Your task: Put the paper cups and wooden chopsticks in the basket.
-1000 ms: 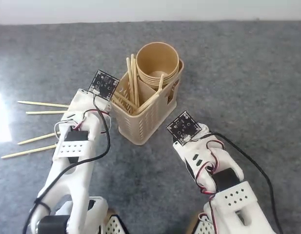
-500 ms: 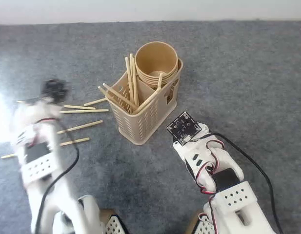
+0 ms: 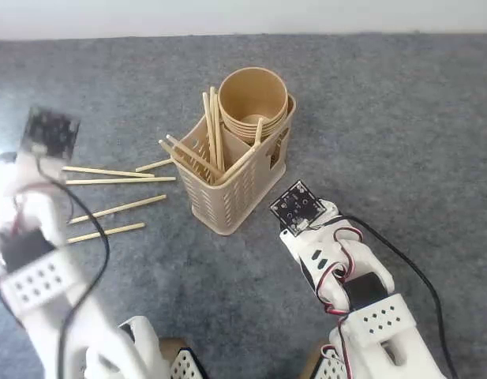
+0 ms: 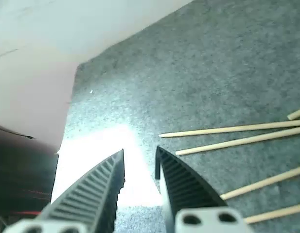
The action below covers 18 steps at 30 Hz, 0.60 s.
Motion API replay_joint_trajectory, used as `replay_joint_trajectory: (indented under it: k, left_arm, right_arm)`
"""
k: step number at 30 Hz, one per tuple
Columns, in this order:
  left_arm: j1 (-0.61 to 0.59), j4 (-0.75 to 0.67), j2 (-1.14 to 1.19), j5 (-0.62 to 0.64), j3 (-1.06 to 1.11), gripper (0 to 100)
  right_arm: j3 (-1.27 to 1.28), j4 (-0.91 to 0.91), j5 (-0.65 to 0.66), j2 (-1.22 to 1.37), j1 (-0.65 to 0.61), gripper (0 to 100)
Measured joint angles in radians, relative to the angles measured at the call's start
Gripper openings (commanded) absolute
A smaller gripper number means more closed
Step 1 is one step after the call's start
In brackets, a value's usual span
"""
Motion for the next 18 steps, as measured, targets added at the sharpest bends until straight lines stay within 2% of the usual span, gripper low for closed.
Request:
replay_joint_trajectory:
  k: [4, 10, 13, 18]
  left_arm:
    - [0.086, 0.255, 0.213, -0.077, -0.296, 10]
    - [0.221, 0.594, 0.516, -0.334, -0.600, 10]
    - [0.273, 0.651, 0.618, -0.407, -0.671, 10]
    - [0.331, 0.600, 0.786, -0.428, -0.706, 10]
  right_arm:
    - [0.000, 0.000, 0.000, 0.000, 0.000, 0.6]
    - [0.000, -0.002, 0.000, 0.000, 0.000, 0.6]
    - [0.000, -0.002, 0.000, 0.000, 0.000, 0.6]
    - [0.000, -0.002, 0.000, 0.000, 0.000, 0.6]
